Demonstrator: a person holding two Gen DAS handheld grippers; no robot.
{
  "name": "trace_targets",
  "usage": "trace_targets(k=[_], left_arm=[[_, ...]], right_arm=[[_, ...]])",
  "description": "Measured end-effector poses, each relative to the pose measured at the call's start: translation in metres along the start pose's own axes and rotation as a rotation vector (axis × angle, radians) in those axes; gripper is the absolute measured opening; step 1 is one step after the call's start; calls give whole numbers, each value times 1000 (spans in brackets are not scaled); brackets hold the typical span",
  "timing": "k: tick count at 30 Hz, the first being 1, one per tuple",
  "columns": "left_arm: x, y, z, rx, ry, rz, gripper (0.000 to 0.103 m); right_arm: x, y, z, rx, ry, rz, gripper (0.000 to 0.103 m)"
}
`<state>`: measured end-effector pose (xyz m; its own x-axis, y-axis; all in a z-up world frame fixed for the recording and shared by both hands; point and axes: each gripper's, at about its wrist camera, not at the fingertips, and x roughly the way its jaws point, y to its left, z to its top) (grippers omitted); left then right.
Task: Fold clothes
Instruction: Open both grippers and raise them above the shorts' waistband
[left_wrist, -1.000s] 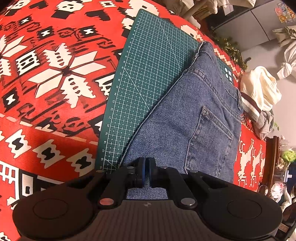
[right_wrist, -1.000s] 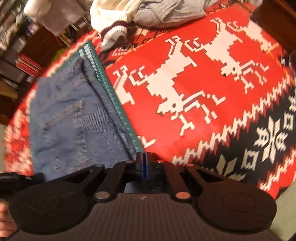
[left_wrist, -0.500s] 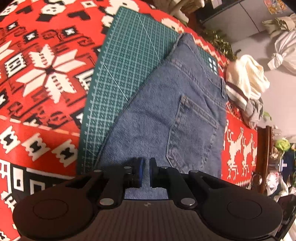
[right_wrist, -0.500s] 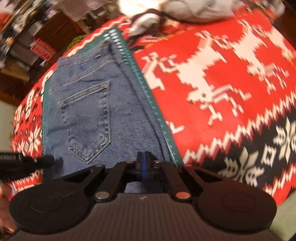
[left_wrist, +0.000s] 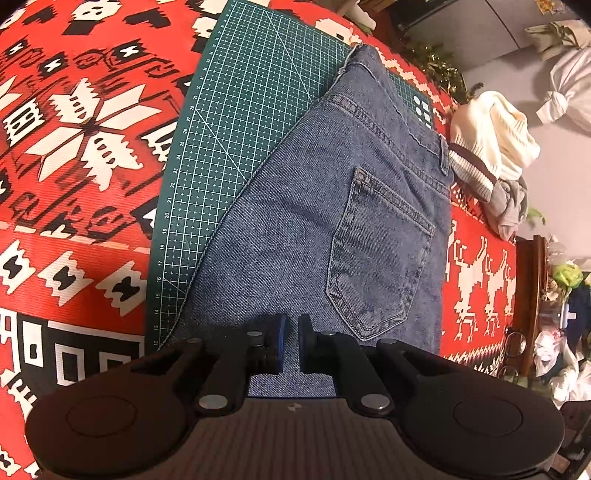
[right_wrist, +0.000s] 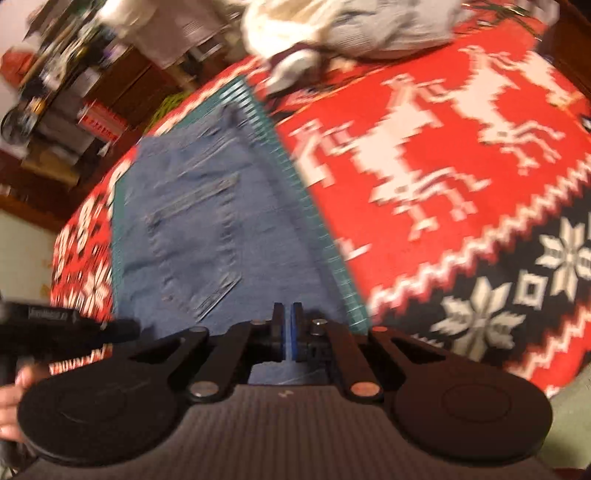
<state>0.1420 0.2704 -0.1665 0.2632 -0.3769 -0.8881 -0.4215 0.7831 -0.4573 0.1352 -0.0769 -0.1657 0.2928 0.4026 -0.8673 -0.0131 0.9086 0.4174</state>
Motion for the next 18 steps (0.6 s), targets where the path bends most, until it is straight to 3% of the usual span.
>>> trace_targets(k=[5,12,18], left_arm=[[2,0,-1,4,5,14,5],[2,4,1,-15,9,14,5],[0,8,3,-33,25,-37,5]], right_arm=[[15,6,-10,-39,74,-94,0],[1,-8,-21,18,68,-60,0],[-8,12,-15,-2,41,96,4]])
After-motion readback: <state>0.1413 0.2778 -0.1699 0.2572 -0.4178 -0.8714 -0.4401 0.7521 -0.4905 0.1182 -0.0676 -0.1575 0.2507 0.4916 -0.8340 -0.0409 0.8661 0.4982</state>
